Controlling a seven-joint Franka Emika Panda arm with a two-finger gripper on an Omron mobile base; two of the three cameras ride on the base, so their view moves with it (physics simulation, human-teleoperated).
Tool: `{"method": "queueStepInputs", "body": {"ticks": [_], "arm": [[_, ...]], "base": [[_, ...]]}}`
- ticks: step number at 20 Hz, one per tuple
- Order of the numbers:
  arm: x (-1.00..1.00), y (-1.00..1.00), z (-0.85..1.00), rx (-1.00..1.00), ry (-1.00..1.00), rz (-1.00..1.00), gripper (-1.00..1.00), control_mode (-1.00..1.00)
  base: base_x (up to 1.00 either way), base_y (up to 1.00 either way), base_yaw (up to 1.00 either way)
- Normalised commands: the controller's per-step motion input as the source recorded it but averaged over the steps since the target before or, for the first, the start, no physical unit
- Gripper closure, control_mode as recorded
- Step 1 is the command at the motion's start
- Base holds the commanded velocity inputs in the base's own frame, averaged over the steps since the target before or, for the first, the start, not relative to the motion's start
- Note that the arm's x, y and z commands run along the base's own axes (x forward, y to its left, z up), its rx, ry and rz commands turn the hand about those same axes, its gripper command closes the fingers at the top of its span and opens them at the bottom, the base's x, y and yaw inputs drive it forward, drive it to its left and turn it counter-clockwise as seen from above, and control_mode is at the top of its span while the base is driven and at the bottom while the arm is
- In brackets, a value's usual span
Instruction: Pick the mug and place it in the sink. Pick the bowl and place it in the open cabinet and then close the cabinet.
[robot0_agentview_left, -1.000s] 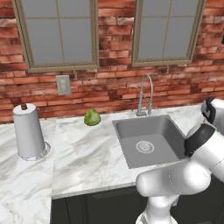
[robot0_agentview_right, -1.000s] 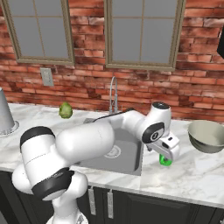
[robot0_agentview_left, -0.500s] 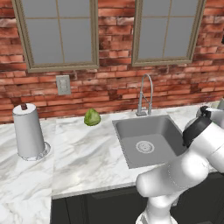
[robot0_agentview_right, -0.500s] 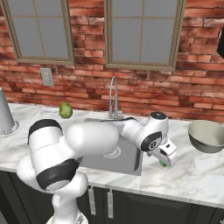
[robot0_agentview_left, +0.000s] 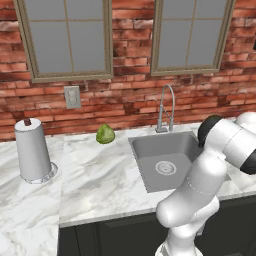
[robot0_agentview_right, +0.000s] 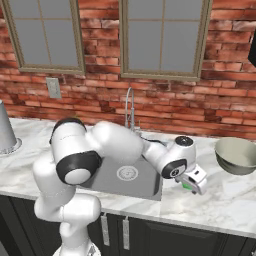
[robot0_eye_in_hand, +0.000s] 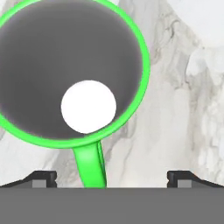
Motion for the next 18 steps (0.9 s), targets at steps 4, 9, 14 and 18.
{"method": "queueStepInputs", "body": {"ticks": [4, 9, 14, 18], "arm": [[0.27, -0.13, 0.00, 0.04, 0.01, 0.00, -1.00, -1.00], [0.06, 0.00, -0.02, 0.04, 0.00, 0.00, -1.00, -1.00], [0.00, 0.00, -0.10, 0.02, 0.00, 0.00, -1.00, -1.00], [0.00, 0.10, -0.12, 0.03, 0.00, 0.00, 1.00, -1.00]], "base": [[0.00, 0.00, 0.00], [0.00, 0.00, 0.00], [0.00, 0.00, 0.00], [0.00, 0.00, 0.00]]}}
